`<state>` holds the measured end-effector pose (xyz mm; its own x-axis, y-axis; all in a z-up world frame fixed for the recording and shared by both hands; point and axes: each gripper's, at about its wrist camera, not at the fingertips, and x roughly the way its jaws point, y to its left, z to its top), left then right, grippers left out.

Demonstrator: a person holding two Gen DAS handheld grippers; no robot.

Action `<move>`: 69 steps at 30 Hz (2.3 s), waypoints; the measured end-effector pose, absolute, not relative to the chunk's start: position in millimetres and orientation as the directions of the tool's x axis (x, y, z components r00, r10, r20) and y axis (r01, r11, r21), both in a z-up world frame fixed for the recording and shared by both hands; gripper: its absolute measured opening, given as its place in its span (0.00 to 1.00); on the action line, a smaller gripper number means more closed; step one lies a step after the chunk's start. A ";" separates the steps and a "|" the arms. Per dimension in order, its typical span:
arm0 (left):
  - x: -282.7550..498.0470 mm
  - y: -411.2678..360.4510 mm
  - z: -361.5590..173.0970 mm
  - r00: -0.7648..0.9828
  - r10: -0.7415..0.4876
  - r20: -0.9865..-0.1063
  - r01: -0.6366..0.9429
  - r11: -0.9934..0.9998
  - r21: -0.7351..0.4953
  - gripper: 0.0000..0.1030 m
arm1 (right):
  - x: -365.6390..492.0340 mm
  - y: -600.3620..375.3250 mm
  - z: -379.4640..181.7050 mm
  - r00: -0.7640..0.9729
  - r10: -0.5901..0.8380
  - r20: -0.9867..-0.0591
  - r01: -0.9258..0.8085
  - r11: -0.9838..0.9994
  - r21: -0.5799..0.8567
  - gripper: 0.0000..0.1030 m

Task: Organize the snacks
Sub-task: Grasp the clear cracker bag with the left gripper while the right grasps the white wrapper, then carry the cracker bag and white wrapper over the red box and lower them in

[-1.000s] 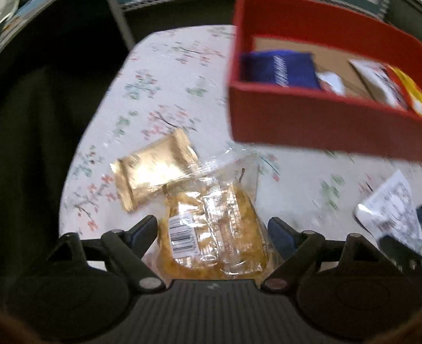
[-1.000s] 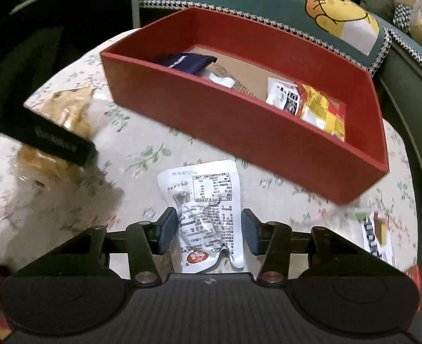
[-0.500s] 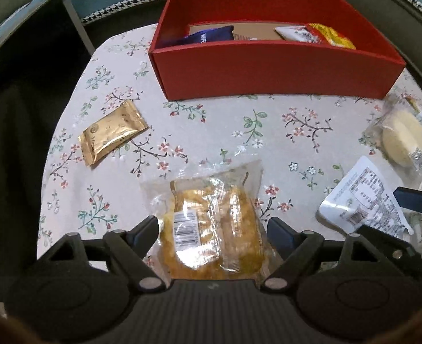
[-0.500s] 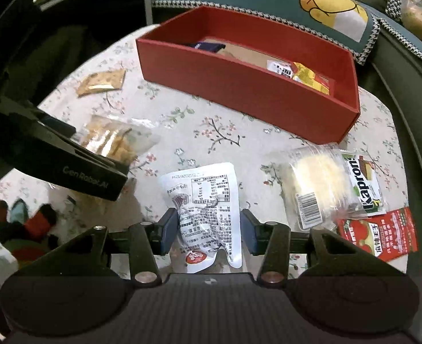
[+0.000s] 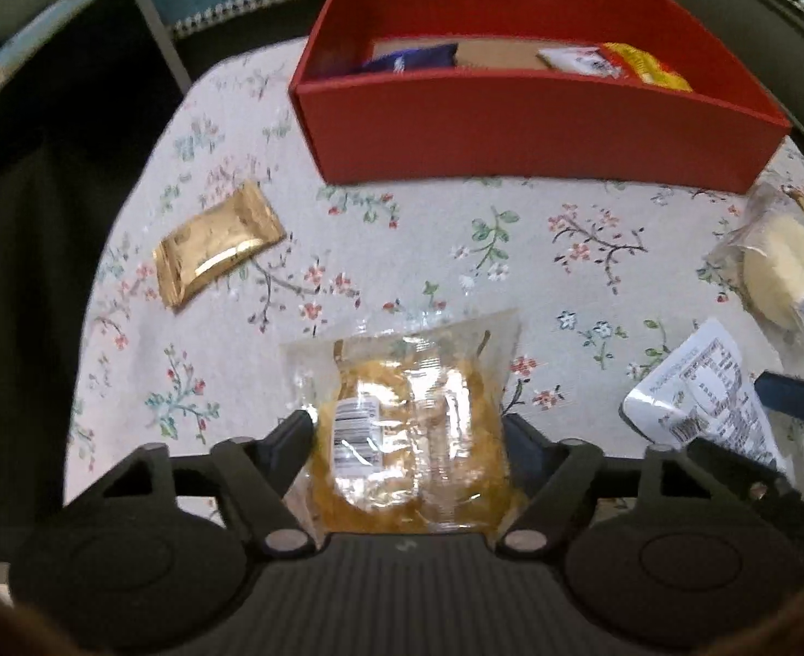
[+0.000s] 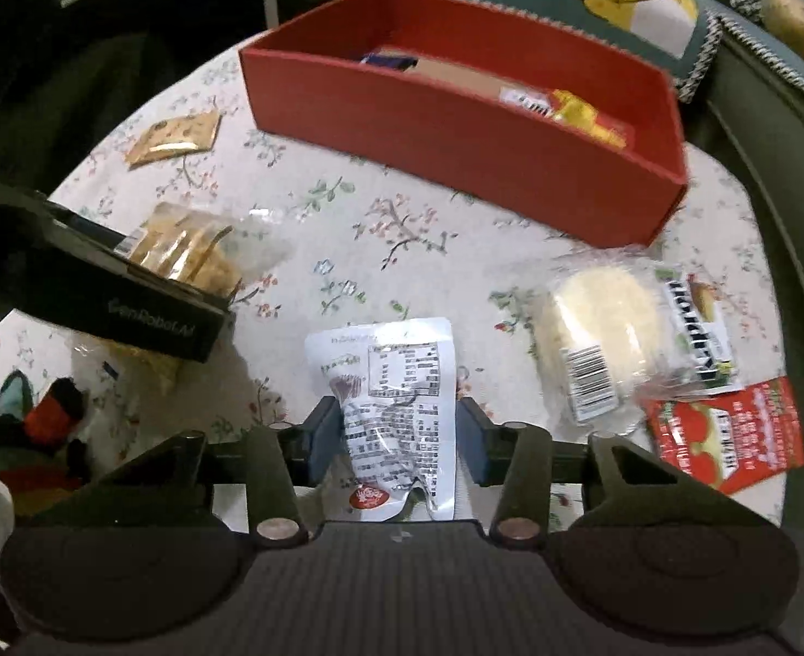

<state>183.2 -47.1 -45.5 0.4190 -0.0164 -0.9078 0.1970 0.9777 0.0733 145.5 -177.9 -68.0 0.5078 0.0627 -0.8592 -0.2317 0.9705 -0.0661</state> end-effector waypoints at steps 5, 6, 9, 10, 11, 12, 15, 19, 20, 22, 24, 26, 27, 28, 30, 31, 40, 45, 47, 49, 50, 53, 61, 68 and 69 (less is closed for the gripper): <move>175.8 -51.9 -33.7 0.466 -0.026 -0.885 0.221 0.971 0.088 0.62 | 138.5 -185.0 -48.1 0.569 0.055 -0.821 -0.188 0.980 -0.064 0.51; 175.1 -52.7 -30.6 0.473 -0.029 -0.880 0.225 0.970 0.088 0.59 | 136.9 -186.2 -43.3 0.585 0.052 -0.809 -0.179 0.982 -0.066 0.51; 172.3 -55.5 -22.3 0.497 -0.045 -0.866 0.237 0.968 0.086 0.53 | 135.2 -189.5 -32.3 0.624 0.048 -0.780 -0.157 0.985 -0.066 0.51; 171.3 -57.1 -20.4 0.505 -0.047 -0.862 0.241 0.966 0.089 0.52 | 134.9 -190.6 -29.2 0.636 0.044 -0.770 -0.151 0.986 -0.067 0.51; 170.6 -58.5 -19.5 0.514 -0.044 -0.857 0.244 0.965 0.096 0.51 | 134.9 -192.0 -26.9 0.645 0.043 -0.763 -0.146 0.987 -0.068 0.51; 170.4 -59.5 -19.8 0.518 -0.044 -0.854 0.250 0.963 0.102 0.51 | 135.9 -193.2 -25.9 0.651 0.042 -0.758 -0.142 0.988 -0.066 0.51; 174.3 -55.8 -24.3 0.515 -0.045 -0.856 0.244 0.965 0.096 0.52 | 138.7 -195.0 -28.4 0.647 0.043 -0.761 -0.137 0.989 -0.061 0.51; 184.6 -38.5 -25.2 0.469 -0.095 -0.878 0.189 0.982 -0.005 0.57 | 139.2 -196.9 -31.7 0.636 0.049 -0.770 -0.136 0.989 -0.050 0.51; 185.8 -36.5 -26.4 0.458 -0.101 -0.883 0.181 0.983 -0.019 0.60 | 139.5 -197.3 -31.5 0.635 0.054 -0.771 -0.137 0.990 -0.044 0.51; 188.1 -35.5 -31.6 0.433 -0.098 -0.896 0.172 0.985 -0.025 0.71 | 140.0 -198.2 -30.5 0.635 0.063 -0.770 -0.140 0.990 -0.034 0.51; 188.9 -37.3 -40.6 0.404 -0.096 -0.910 0.166 0.986 -0.030 0.76 | 140.3 -198.7 -29.7 0.635 0.069 -0.769 -0.142 0.990 -0.028 0.51; 189.2 -42.2 -50.6 0.392 -0.055 -0.918 0.165 0.986 0.011 0.79 | 140.0 -199.4 -29.9 0.634 0.070 -0.770 -0.143 0.989 -0.028 0.51; 190.4 -42.5 -53.9 0.388 -0.047 -0.921 0.157 0.988 0.016 0.83 | 140.0 -199.7 -30.7 0.632 0.070 -0.772 -0.145 0.989 -0.028 0.51; 191.6 -41.1 -54.8 0.386 -0.049 -0.921 0.143 0.990 0.008 0.82 | 140.1 -200.0 -31.2 0.629 0.070 -0.774 -0.146 0.989 -0.029 0.51; 191.3 -36.5 -50.5 0.387 -0.059 -0.920 0.118 0.993 -0.014 0.76 | 139.4 -201.5 -31.7 0.626 0.070 -0.777 -0.146 0.989 -0.029 0.51; 190.6 -34.9 -47.3 0.389 -0.065 -0.919 0.113 0.993 -0.022 0.72 | 139.1 -202.2 -31.5 0.626 0.071 -0.777 -0.146 0.989 -0.027 0.51; 174.4 -7.5 -12.5 0.446 -0.158 -0.881 0.079 0.987 -0.137 0.48 | 136.4 -210.2 -18.5 0.658 0.081 -0.748 -0.130 0.991 -0.007 0.51; 172.5 -13.3 -17.1 0.453 -0.143 -0.880 0.097 0.989 -0.111 0.46 | 136.2 -210.5 -17.1 0.667 0.079 -0.741 -0.125 0.992 -0.007 0.51; 171.6 -19.7 -20.8 0.454 -0.141 -0.880 0.118 0.988 -0.098 0.46 | 135.9 -210.7 -16.5 0.669 0.079 -0.739 -0.124 0.992 -0.006 0.51; 171.8 -24.7 -24.1 0.465 -0.126 -0.876 0.139 0.988 -0.068 0.47 | 136.3 -210.4 -17.1 0.666 0.081 -0.741 -0.128 0.992 -0.006 0.51; 171.8 -26.1 -25.1 0.474 -0.112 -0.874 0.142 0.989 -0.050 0.48 | 136.6 -210.0 -17.9 0.664 0.081 -0.743 -0.129 0.992 -0.007 0.51; 172.9 -25.1 -29.4 0.473 -0.091 -0.876 0.143 0.989 -0.025 0.65 | 136.8 -208.9 -19.3 0.657 0.084 -0.749 -0.136 0.991 -0.008 0.51; 170.0 -28.4 -49.8 0.404 -0.046 -0.914 0.096 0.995 -0.008 0.76 | 135.7 -209.1 -20.5 0.651 0.087 -0.754 -0.145 0.989 -0.011 0.51; 163.7 -32.4 -21.6 0.469 -0.097 -0.878 0.087 0.994 -0.064 0.73 | 135.1 -214.9 -12.8 0.679 0.083 -0.729 -0.123 0.992 -0.001 0.51; 164.0 -34.5 -14.3 0.490 -0.102 -0.866 0.092 0.994 -0.065 0.73 | 136.1 -216.0 -11.0 0.685 0.082 -0.724 -0.117 0.993 0.001 0.51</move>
<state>164.0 -34.5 -14.3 0.4903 -0.1024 -0.8655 0.0920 0.9936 -0.0655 136.1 -216.0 -11.0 0.6851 0.0816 -0.7239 -0.1170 0.9931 0.0011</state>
